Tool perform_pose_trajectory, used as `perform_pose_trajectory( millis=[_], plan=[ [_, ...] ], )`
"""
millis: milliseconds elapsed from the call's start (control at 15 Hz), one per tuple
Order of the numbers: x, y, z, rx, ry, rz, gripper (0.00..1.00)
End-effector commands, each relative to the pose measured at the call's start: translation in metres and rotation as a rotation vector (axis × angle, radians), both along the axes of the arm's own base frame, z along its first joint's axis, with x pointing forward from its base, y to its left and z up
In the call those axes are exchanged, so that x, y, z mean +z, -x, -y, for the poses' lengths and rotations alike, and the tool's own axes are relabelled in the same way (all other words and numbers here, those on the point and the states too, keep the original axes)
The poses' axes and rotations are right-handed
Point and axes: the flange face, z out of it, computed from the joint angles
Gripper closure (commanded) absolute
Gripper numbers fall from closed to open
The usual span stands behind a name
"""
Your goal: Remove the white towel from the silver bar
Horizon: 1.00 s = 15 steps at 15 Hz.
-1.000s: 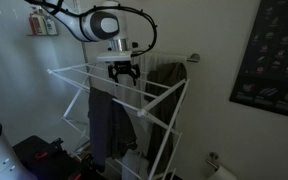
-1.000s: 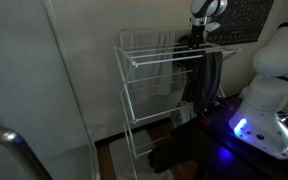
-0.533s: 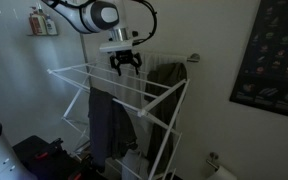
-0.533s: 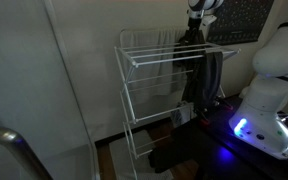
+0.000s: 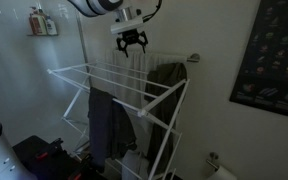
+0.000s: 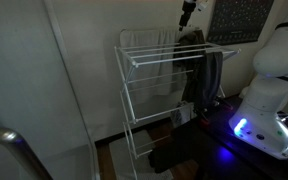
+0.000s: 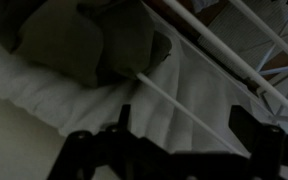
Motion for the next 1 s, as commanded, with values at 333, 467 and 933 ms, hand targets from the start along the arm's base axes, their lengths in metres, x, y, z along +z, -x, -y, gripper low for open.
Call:
perform_pose_trajectory(
  millis=[333,467,933],
  plan=[
    [0.008,-0.067,0.003,0.313,0.176,-0.011,0.0],
    [-0.002,-0.078,0.005,0.357,0.201,-0.006,0.0],
    [-0.023,-0.105,0.019,0.37,0.206,0.048,0.35]
  ],
)
